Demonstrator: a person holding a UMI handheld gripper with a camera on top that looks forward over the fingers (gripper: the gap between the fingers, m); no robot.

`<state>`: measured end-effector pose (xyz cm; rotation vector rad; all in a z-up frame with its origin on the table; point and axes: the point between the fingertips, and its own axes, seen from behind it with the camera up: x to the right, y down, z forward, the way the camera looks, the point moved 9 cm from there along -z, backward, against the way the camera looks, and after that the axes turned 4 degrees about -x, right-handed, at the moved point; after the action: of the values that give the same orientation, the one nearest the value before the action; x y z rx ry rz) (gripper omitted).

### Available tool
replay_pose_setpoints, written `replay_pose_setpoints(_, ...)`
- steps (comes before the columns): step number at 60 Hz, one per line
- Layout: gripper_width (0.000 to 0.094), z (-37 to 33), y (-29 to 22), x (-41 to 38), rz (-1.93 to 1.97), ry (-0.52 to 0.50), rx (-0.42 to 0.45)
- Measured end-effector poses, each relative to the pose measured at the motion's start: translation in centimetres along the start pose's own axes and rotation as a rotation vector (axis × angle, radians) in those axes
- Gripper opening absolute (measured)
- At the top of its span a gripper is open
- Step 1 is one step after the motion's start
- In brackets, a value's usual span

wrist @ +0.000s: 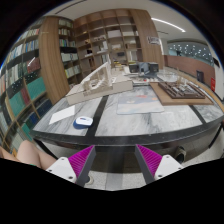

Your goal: Arrange mouse

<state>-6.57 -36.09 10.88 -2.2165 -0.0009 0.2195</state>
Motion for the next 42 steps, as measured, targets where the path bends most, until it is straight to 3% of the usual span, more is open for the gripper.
replay_pose_setpoints(17,0.0824,3.3,-0.1,-6.2,-0.104,-0.073,0.005)
replay_pose_setpoints(33,0.0824,12.2,-1.2,-15.8,-0.124,-0.210,-0.010)
replay_pose_setpoints(42,0.0821,17.9,-1.5,-17.9,-0.133,-0.187,-0.053)
